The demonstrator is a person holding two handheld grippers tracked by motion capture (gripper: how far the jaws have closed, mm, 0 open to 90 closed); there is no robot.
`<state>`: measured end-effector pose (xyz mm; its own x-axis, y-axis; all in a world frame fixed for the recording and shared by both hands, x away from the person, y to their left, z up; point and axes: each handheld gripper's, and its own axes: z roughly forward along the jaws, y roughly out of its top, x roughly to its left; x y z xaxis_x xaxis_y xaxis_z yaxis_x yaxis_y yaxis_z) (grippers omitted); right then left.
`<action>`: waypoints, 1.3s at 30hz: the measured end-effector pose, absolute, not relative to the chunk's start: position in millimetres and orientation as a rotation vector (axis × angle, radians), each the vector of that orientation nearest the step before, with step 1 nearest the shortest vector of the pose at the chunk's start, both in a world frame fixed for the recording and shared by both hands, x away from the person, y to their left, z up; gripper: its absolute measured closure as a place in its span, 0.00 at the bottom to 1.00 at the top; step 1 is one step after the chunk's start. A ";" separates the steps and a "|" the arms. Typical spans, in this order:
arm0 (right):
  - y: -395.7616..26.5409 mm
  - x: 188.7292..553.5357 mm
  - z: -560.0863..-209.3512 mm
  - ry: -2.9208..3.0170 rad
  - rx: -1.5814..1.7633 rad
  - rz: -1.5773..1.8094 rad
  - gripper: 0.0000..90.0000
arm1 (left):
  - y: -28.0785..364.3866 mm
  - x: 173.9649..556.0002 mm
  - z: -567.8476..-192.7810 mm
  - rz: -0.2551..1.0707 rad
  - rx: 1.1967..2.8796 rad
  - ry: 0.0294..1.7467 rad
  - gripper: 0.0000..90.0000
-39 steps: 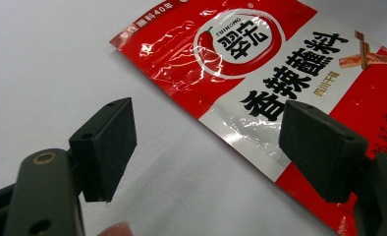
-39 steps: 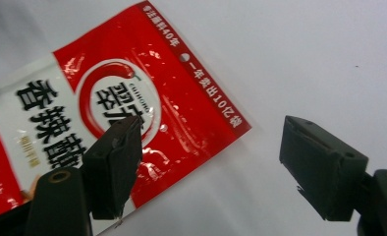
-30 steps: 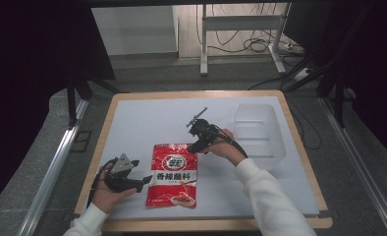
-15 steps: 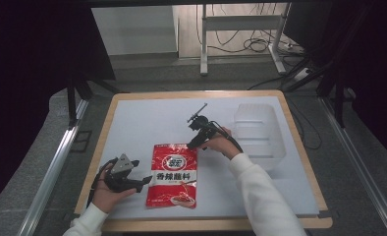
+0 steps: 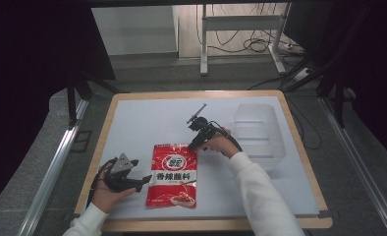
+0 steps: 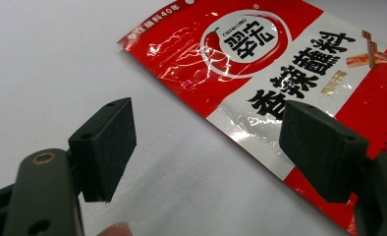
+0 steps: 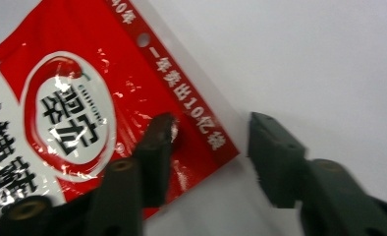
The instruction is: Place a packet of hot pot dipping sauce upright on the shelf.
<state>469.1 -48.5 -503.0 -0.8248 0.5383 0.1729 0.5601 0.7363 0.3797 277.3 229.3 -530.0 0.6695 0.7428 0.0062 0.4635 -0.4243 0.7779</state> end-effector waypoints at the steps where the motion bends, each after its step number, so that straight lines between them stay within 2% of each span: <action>1: -47.9 468.4 -502.9 -2.881 -0.903 -0.651 0.66 | 229.3 277.3 -530.0 0.454 2.096 0.928 0.24; 3: -46.6 466.0 -502.6 -2.917 -0.864 -0.634 0.78 | 229.6 277.2 -530.0 0.455 2.097 0.926 0.24; 4: -46.6 466.0 -502.6 -2.917 -0.864 -0.634 0.78 | 229.6 277.2 -530.0 0.455 2.097 0.926 0.24; 5: -46.9 464.3 -501.4 -2.938 -0.842 -0.640 0.86 | 229.5 277.2 -530.1 0.454 2.093 0.928 0.24; 6: -46.9 464.3 -501.4 -2.938 -0.842 -0.640 0.86 | 229.3 277.2 -530.2 0.451 2.088 0.930 0.24; 7: -48.0 462.1 -499.0 -2.953 -0.819 -0.659 0.92 | 229.6 277.4 -530.5 0.452 2.089 0.932 0.24; 10: -49.7 457.5 -494.5 -2.981 -0.767 -0.705 0.97 | 229.6 277.6 -530.7 0.453 2.089 0.933 0.24; 39: -59.5 408.6 -458.3 -3.031 -0.569 -0.933 0.99 | 228.9 281.9 -536.3 0.442 2.111 0.952 0.24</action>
<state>408.6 -59.5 -458.3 -0.9346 0.3548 0.0269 0.3084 0.7702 0.5583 281.9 228.9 -536.3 0.6613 0.7501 0.0016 0.4855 -0.4296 0.7614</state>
